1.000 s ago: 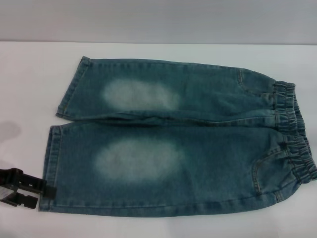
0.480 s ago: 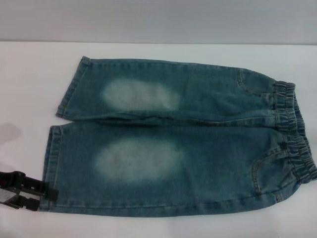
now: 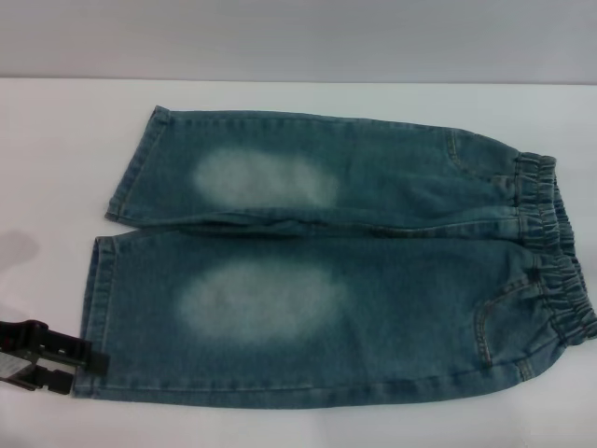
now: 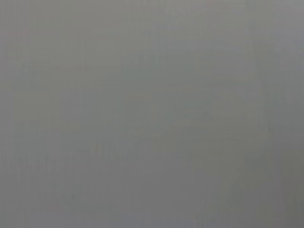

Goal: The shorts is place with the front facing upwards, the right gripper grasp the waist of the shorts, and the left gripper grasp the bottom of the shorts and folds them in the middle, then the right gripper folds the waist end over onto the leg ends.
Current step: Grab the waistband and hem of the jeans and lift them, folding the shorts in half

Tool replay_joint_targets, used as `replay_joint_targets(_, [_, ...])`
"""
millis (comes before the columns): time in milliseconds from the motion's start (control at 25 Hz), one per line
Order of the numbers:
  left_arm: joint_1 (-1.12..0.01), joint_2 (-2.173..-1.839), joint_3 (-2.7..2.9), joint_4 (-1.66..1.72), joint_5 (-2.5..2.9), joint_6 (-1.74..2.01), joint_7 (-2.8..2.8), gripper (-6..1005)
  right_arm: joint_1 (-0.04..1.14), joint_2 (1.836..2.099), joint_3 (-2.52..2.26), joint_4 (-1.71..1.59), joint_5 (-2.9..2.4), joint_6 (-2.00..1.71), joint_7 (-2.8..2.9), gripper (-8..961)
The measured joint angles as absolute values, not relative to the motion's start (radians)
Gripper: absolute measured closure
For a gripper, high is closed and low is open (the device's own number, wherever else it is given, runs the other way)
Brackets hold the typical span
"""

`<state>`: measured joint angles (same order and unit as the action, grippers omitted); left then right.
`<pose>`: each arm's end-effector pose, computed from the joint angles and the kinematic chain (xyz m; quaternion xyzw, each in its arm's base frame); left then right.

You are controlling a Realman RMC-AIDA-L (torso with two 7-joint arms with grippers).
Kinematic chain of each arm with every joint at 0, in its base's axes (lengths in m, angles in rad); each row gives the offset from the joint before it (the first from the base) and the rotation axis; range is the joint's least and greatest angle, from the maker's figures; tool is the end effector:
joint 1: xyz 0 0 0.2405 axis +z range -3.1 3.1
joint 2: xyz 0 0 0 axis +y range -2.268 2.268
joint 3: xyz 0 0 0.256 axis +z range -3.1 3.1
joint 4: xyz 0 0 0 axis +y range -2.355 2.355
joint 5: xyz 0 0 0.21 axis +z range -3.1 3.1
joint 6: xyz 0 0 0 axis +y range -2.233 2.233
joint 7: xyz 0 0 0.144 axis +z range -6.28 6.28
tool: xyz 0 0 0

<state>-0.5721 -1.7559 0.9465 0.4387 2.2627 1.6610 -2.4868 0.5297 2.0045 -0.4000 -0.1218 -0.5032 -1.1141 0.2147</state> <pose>-0.3420 0.2978 0.0658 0.7087 0.7051 -0.0247 0.0031 0.3845 0.3573 0.1243 -0.4822 0.2595 0.2967 0.7824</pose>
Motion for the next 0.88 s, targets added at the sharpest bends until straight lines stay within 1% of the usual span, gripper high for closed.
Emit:
replay_joint_targets(200, [-0.572, -1.756, 0.947, 0.439, 2.263, 1.661, -2.488, 214, 0.529, 2.003, -0.4, -0.118, -0.503, -1.115, 0.215, 461])
replay_joint_targets(600, [-0.574, -1.77, 0.948, 0.439, 2.264, 1.658, -2.488, 215, 0.53, 1.998, -0.4, -0.115, -0.503, -1.115, 0.215, 460])
replay_joint_targets(880, [-0.584, -1.774, 0.945, 0.439, 2.264, 1.652, -2.488, 214, 0.532, 1.996, -0.4, -0.112, -0.503, -1.111, 0.215, 461])
